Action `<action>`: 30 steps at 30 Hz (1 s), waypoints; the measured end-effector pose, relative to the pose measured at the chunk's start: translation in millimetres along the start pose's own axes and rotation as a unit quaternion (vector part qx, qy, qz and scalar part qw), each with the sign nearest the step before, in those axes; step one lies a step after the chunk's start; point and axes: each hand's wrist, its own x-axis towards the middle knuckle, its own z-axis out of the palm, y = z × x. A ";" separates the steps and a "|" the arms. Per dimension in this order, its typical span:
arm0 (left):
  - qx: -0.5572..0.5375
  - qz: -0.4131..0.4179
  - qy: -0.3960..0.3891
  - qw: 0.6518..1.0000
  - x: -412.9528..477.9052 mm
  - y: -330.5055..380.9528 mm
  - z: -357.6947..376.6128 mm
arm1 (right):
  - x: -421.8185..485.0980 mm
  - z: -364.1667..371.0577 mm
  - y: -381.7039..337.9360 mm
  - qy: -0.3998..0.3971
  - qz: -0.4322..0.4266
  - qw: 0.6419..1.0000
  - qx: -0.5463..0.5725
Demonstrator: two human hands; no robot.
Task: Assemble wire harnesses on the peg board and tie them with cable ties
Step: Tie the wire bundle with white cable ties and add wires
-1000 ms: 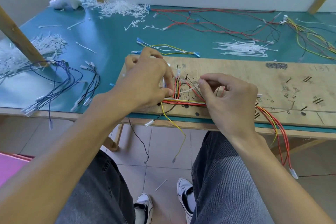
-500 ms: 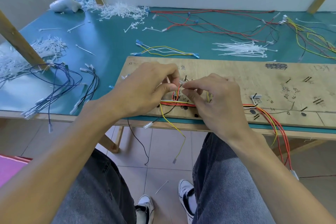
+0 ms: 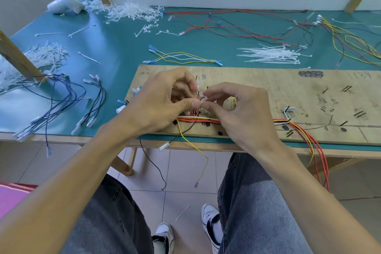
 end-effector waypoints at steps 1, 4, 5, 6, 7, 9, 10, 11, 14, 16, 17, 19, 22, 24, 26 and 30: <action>0.003 0.003 -0.002 1.000 0.6 0.4 -0.1 | -0.1 -0.2 -0.1 0.000 0.001 1.000 0.002; 0.012 0.014 -0.003 1.000 2.1 2.0 -0.3 | -2.0 0.4 -1.3 0.004 0.002 1.000 0.000; 0.020 0.019 -0.003 1.000 2.4 2.7 -0.4 | -2.6 0.5 -1.5 0.009 0.004 1.000 0.001; 0.030 0.022 -0.005 0.999 2.8 3.2 -0.1 | -2.9 0.4 -1.5 0.015 0.005 1.000 0.004; 0.039 0.022 -0.005 0.999 3.1 3.7 0.0 | -3.0 0.3 -1.4 0.019 0.005 1.000 0.007; 0.054 0.021 -0.006 0.998 3.7 4.0 0.0 | -3.0 0.0 -0.9 0.023 0.006 1.000 0.013; 0.059 0.019 -0.006 0.998 3.8 4.0 -0.2 | -2.9 -0.1 -0.6 0.024 0.008 1.000 0.017; 0.061 0.018 -0.008 0.998 3.7 4.1 -0.3 | -3.0 0.0 -0.2 0.024 0.009 0.999 0.021; 0.055 0.009 -0.019 0.998 3.1 3.8 -0.4 | -3.4 0.0 0.1 0.024 0.008 1.000 0.017; 0.055 0.009 -0.021 0.998 2.8 3.9 -0.8 | -3.6 -0.1 0.4 0.023 0.007 1.000 0.010; 0.050 0.008 -0.022 0.998 2.7 4.0 -1.1 | -3.7 0.0 0.5 0.022 0.007 1.000 0.005; 0.037 0.004 -0.024 0.999 2.8 4.4 -1.2 | -3.9 0.3 0.2 0.018 0.004 1.000 -0.007; 0.044 0.005 -0.027 0.999 3.3 4.9 -1.3 | -4.1 0.7 -0.3 0.012 -0.007 1.000 -0.019; 0.046 0.006 -0.032 0.998 3.6 5.0 -1.9 | -3.8 0.4 0.0 0.010 -0.008 1.000 -0.020; 0.046 0.005 -0.032 0.998 4.1 4.8 -2.1 | -3.5 0.2 0.7 0.009 -0.007 1.000 -0.019; 0.073 0.014 -0.013 0.997 4.9 4.5 -0.7 | -3.8 -0.6 -0.3 -0.001 -0.019 1.000 -0.019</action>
